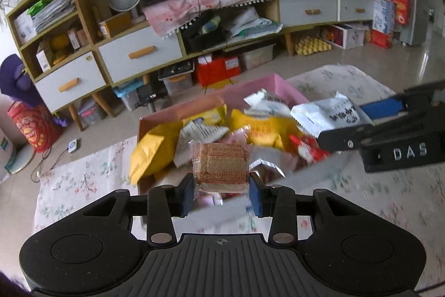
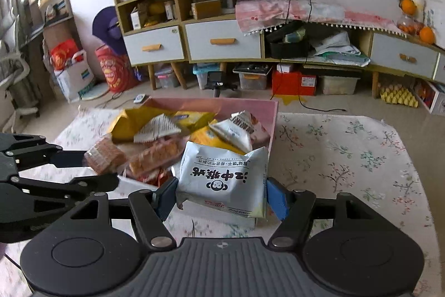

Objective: Organize snacks
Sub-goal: 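Carry the wafer cake and white packet into the box and open both grippers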

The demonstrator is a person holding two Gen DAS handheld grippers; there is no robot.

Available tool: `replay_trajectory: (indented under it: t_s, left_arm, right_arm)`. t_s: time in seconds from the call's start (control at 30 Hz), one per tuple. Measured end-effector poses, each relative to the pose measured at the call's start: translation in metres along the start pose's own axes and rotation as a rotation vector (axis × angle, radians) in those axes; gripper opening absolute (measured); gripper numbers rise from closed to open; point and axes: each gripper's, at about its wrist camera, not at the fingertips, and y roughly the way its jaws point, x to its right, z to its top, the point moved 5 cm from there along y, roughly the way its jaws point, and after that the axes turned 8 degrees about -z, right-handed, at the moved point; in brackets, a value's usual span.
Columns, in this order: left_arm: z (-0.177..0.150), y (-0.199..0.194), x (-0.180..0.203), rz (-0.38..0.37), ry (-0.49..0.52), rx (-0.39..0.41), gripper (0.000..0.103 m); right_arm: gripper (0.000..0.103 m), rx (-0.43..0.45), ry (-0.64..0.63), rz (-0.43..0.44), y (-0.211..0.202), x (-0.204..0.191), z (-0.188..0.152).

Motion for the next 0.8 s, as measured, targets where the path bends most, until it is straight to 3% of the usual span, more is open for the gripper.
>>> replay_trajectory:
  t_s: [0.33,0.8]
  left_arm:
    - [0.012,0.031,-0.008,0.003,0.012,-0.008,0.038]
    - [0.009,0.052,-0.022,-0.014,-0.009,-0.001,0.042]
  right_arm:
    - [0.044,0.019,0.118,0.043,0.022,0.002,0.022]
    - [0.045,-0.010,0.111,0.026,0.046,-0.004,0.020]
